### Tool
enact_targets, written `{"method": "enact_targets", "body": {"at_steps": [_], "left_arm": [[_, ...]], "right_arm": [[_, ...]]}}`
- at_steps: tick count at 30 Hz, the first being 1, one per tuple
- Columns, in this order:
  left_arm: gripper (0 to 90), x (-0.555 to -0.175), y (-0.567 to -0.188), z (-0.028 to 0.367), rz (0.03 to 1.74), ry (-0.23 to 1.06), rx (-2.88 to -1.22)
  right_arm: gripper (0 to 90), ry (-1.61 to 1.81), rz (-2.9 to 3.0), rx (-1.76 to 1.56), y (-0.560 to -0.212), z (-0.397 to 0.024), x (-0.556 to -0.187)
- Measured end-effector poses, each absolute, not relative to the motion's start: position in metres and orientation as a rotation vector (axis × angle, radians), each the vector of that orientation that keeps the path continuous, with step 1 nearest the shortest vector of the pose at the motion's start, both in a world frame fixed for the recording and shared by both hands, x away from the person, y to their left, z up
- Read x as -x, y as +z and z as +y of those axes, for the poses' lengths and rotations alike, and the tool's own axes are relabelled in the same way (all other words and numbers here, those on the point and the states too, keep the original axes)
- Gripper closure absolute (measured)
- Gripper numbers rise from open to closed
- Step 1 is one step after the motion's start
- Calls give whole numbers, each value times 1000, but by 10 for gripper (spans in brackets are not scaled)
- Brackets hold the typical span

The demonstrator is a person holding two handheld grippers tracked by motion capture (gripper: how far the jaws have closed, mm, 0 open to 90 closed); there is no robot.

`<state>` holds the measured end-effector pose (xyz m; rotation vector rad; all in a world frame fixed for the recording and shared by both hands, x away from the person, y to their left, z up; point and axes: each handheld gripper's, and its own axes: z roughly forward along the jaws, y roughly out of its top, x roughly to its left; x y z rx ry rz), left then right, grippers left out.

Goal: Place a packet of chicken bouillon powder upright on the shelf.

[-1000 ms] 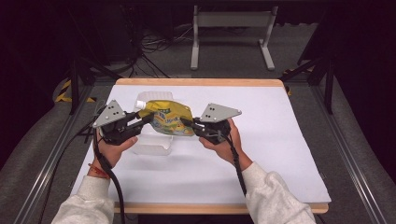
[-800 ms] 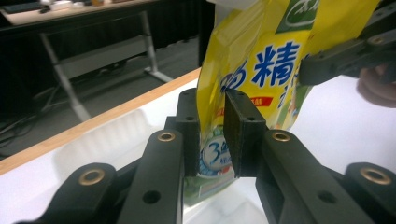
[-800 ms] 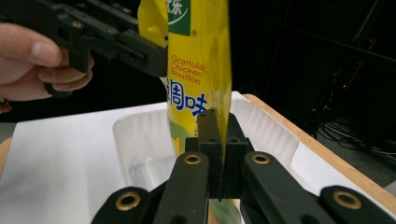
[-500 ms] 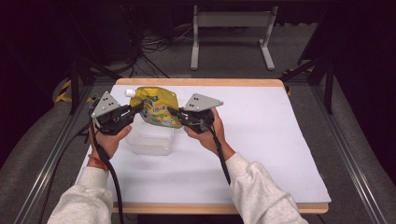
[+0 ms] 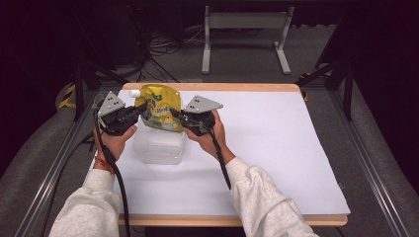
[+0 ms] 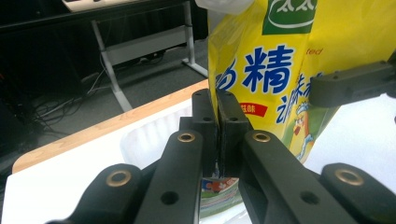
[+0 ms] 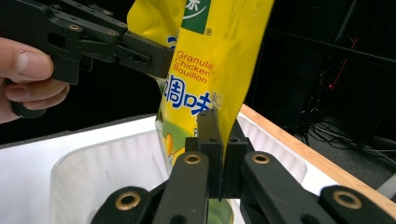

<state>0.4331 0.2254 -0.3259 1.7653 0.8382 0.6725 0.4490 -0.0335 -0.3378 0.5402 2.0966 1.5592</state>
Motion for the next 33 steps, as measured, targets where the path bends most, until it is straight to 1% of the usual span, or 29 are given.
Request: {"method": "enact_targets", "body": {"at_steps": [7,18,29,33], "left_arm": [[882,-443,-332,229,844,654,-1760],[884,-454,-343,227,868,639,-1802],[885,-454,-361,229,902,604,-1842],[887,-453,-369,228,922,605,-1886]], "right_arm": [[900,1537,2088,-554,-344,-27,-457],[900,1534,2108,-611,-357,-26,-467],[900,1500,2177,-614,-373,-22,-465],[900,1475,2201,-610,-377,-21,-464]]}}
